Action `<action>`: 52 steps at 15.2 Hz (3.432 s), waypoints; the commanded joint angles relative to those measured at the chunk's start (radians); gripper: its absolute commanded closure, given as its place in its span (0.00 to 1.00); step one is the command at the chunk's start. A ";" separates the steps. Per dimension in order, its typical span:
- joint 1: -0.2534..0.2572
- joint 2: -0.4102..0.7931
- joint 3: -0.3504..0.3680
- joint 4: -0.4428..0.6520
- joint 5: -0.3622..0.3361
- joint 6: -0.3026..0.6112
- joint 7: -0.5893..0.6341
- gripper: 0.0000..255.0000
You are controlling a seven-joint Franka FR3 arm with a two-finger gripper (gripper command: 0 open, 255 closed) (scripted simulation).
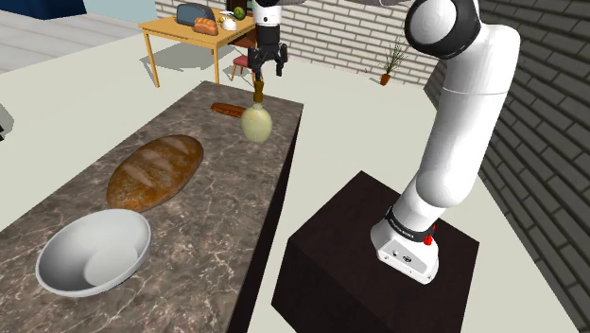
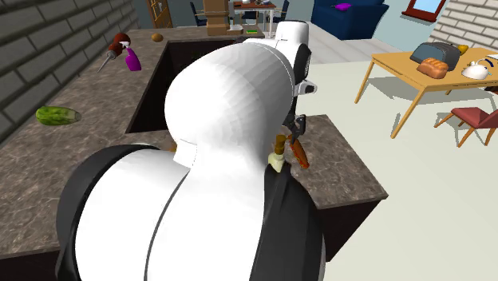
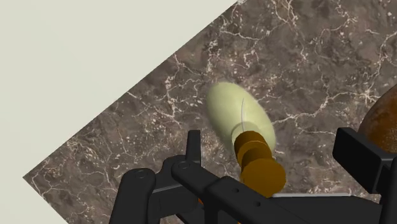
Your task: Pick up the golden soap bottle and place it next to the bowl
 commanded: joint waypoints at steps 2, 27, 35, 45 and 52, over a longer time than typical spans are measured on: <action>0.005 0.148 0.000 0.183 -0.006 -0.042 -0.002 0.00; 0.003 0.157 -0.001 0.092 -0.007 0.058 -0.001 1.00; 0.004 0.152 0.000 0.178 -0.007 -0.033 -0.004 1.00; 0.006 0.173 0.000 0.346 -0.007 -0.180 -0.009 1.00; 0.009 0.218 -0.001 0.514 -0.008 -0.303 -0.013 1.00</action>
